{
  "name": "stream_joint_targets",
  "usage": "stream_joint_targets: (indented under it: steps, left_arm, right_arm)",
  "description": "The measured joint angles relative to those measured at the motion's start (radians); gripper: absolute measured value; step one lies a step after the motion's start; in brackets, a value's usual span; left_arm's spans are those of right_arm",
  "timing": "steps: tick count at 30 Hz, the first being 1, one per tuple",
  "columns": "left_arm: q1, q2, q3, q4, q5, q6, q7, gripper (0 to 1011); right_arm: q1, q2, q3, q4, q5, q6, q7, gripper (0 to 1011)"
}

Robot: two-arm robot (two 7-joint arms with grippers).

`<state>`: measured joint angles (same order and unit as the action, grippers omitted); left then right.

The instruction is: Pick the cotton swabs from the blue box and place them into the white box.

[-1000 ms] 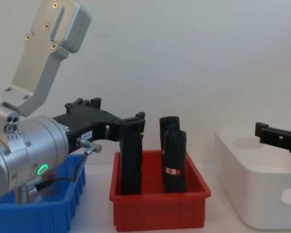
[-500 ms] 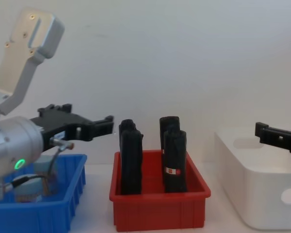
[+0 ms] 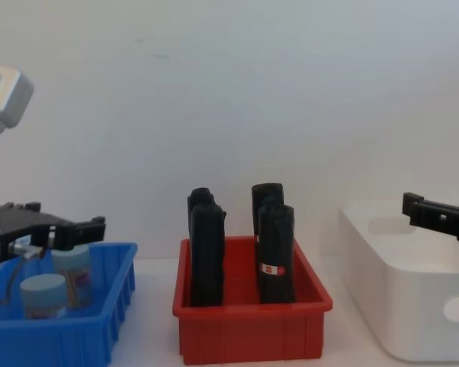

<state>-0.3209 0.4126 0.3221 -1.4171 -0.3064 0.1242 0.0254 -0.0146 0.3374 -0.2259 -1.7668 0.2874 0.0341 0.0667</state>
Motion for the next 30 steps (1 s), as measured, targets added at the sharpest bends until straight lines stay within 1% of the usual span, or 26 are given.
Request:
stream_joint_targets:
  steps: [7, 11, 20, 30]
  left_arm:
    - [-0.015, 0.008, -0.022, 0.055, -0.018, 0.020, -0.028, 1004]
    - [-0.030, 0.010, -0.031, 0.095, -0.025, 0.030, -0.063, 1004]
    - [-0.069, 0.002, -0.038, 0.182, -0.025, 0.040, -0.131, 1004]
    - [-0.107, -0.010, -0.041, 0.269, -0.014, 0.041, -0.179, 1004]
  right_arm:
    - [0.000, 0.000, 0.000, 0.000, 0.000, 0.000, 0.000, 1001]
    - [0.000, 0.000, 0.000, 0.000, 0.000, 0.000, 0.000, 1001]
    - [0.000, 0.000, 0.000, 0.000, 0.000, 0.000, 0.000, 1001]
    - [0.000, 0.000, 0.000, 0.000, 0.000, 0.000, 0.000, 1001]
